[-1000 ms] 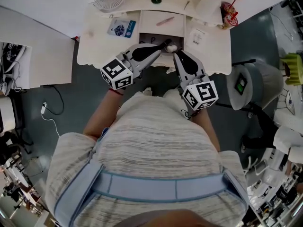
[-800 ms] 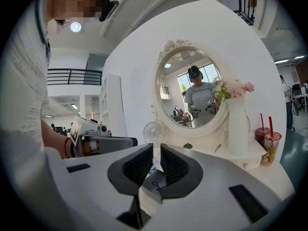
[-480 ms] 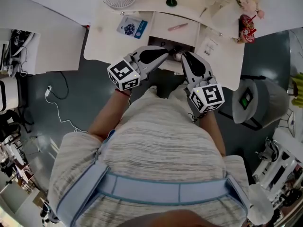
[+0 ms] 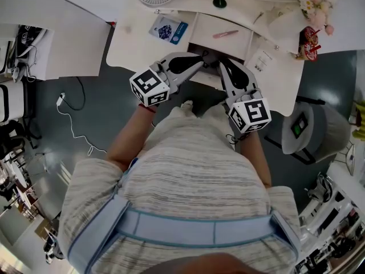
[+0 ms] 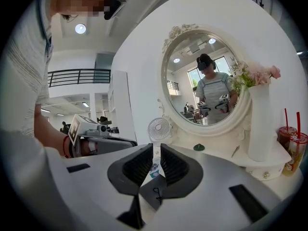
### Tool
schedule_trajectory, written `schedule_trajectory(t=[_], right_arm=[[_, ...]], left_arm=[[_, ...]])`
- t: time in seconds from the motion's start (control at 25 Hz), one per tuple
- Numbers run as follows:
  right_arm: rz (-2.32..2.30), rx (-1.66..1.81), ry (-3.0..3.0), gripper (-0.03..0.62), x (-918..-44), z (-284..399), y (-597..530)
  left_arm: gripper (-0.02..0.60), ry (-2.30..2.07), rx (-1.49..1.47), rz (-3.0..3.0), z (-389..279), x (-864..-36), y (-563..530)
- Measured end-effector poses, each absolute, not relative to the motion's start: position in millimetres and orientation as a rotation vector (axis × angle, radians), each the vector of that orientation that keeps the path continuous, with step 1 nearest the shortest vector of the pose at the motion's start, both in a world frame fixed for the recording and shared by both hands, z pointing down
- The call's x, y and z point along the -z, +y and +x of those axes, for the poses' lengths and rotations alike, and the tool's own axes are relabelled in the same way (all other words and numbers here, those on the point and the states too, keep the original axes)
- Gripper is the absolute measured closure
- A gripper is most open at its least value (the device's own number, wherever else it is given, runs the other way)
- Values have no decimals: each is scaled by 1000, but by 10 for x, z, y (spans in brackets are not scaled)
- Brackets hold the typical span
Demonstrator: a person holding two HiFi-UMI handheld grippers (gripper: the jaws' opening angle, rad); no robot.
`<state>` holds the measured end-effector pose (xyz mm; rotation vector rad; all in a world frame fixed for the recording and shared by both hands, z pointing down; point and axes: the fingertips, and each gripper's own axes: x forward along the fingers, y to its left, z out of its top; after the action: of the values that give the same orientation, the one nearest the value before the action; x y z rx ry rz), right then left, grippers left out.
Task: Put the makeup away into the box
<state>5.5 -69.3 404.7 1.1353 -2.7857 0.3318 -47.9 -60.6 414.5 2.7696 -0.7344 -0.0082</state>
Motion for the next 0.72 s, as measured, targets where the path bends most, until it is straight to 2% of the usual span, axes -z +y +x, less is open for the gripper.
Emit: schedule_trajectory(t=[0.4, 0.72], right_arm=[[1004, -319, -2841, 582, -4036, -452, -824], [848, -310, -2873, 580, -4074, -980, -856]], left_arm=[[558, -892, -2, 2727, -983, -4183, -695], [500, -1017, 11, 2675, -1460, -4233, -680]])
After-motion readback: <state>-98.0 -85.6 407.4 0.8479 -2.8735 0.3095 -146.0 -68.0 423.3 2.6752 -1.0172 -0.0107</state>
